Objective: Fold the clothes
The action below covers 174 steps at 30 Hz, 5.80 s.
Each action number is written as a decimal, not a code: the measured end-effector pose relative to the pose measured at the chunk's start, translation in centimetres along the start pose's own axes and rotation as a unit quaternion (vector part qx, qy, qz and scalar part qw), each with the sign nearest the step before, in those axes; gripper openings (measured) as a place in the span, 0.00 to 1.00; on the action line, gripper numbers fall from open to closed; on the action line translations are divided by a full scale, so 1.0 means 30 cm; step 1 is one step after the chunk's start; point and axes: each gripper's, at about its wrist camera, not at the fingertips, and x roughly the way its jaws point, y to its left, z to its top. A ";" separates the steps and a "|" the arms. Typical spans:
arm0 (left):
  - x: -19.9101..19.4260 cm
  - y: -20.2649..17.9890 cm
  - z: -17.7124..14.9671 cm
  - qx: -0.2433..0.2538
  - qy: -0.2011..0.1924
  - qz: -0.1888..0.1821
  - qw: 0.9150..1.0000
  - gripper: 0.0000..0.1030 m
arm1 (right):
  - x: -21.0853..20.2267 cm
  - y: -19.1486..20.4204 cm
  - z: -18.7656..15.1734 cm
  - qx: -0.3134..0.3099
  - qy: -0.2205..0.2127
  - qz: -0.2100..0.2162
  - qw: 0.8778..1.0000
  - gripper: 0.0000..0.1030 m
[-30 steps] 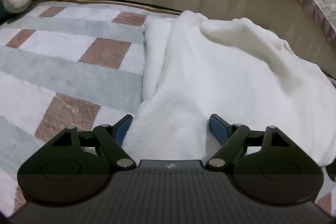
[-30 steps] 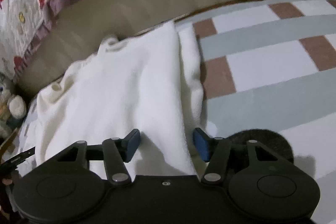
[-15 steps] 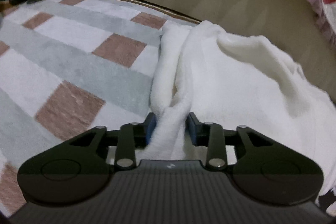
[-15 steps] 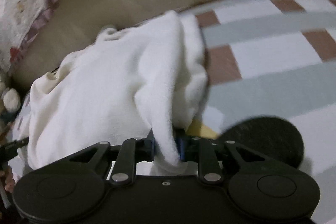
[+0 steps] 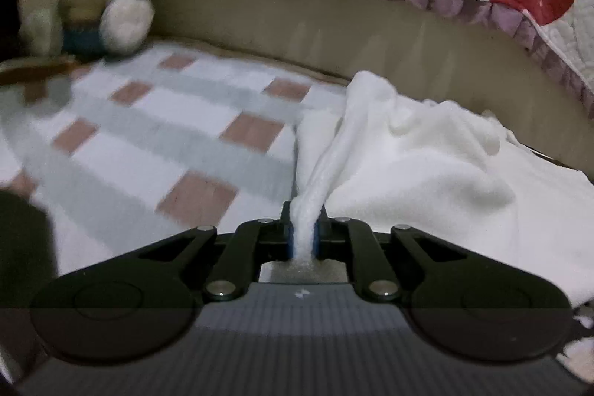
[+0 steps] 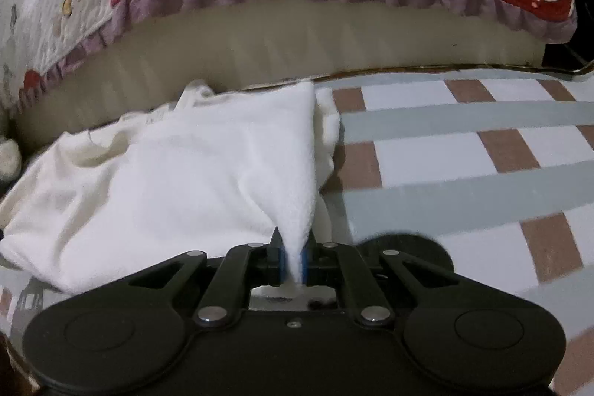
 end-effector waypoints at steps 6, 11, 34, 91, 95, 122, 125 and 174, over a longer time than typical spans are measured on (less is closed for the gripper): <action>-0.089 0.014 -0.043 0.002 -0.003 -0.002 1.000 0.08 | -0.069 -0.010 -0.041 0.011 0.029 -0.021 0.999 0.07; -0.095 0.041 -0.079 0.001 0.033 0.001 0.999 0.08 | -0.112 0.026 -0.007 -0.026 0.010 -0.027 0.999 0.07; -0.048 0.081 0.039 0.033 -0.004 -0.029 0.999 0.35 | -0.059 -0.121 0.224 0.017 0.020 0.128 0.991 0.29; 0.422 -0.065 0.048 0.091 0.016 -0.095 0.991 0.46 | 0.395 -0.056 0.223 -0.072 -0.010 -0.024 0.997 0.07; 0.446 -0.054 0.049 0.071 0.026 -0.115 0.990 0.46 | 0.428 -0.112 0.228 -0.020 0.007 0.012 1.000 0.15; 0.378 -0.124 0.263 0.060 -0.045 0.034 0.997 0.28 | 0.249 0.017 0.332 -0.049 -0.195 -0.035 0.979 0.34; 0.353 -0.157 0.145 0.116 -0.003 0.044 0.992 0.31 | 0.321 -0.016 0.276 -0.059 -0.101 -0.037 0.992 0.34; 0.004 0.131 -0.253 -0.170 0.041 -0.014 0.984 0.14 | 0.022 0.011 -0.294 0.268 -0.075 -0.055 0.959 0.16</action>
